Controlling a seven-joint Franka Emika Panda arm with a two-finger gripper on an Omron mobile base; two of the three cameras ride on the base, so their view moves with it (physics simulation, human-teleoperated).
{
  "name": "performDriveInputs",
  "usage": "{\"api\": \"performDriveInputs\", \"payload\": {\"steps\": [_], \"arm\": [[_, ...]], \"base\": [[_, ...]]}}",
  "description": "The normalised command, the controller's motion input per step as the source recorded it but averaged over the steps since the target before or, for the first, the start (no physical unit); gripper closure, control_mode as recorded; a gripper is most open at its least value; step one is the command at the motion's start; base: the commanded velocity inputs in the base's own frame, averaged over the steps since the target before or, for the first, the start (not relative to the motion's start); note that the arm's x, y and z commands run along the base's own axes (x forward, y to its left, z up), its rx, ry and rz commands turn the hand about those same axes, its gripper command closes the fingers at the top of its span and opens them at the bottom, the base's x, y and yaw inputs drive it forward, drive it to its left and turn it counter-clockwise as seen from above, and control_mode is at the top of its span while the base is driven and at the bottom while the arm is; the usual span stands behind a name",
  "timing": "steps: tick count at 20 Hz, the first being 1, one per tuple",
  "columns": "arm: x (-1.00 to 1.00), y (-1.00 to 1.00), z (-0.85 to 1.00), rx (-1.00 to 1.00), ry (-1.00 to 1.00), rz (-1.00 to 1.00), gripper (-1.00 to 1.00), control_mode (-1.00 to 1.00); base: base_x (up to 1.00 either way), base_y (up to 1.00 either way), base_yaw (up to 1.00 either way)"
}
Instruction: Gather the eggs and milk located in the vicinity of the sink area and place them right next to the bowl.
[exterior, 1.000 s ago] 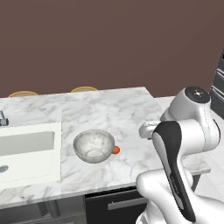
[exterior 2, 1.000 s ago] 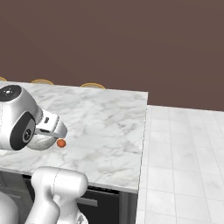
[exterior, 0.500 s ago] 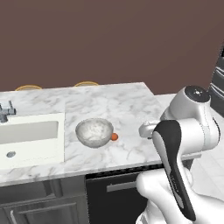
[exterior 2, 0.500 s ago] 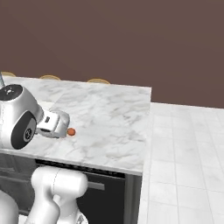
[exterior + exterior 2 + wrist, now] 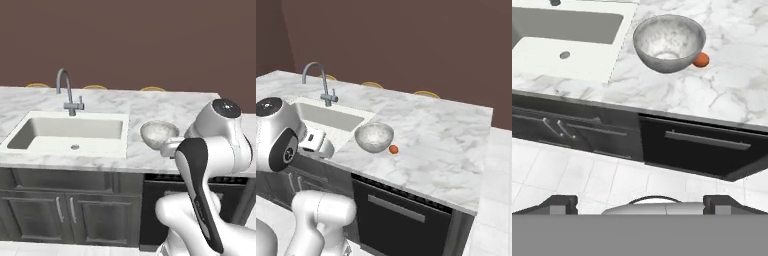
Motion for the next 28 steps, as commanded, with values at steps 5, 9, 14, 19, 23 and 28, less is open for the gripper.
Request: {"api": "performDriveInputs", "payload": {"steps": [5,9,14,19,23,28], "arm": [[0.0,0.0,0.0,0.0,0.0,0.0,-1.0,1.0],[0.0,0.0,0.0,0.0,0.0,0.0,-1.0,1.0],[0.0,0.0,0.0,0.0,0.0,0.0,-1.0,1.0],[0.0,0.0,0.0,0.0,0.0,0.0,-1.0,1.0],[0.0,0.0,0.0,0.0,0.0,0.0,-1.0,1.0],[0.0,0.0,0.0,0.0,0.0,0.0,-1.0,1.0]], "base": [[0.0,0.34,0.57],[0.0,0.31,0.52],[0.0,0.21,0.31],[0.12,0.22,0.0],[0.46,0.64,-0.06],[0.55,0.78,-0.09]]}}
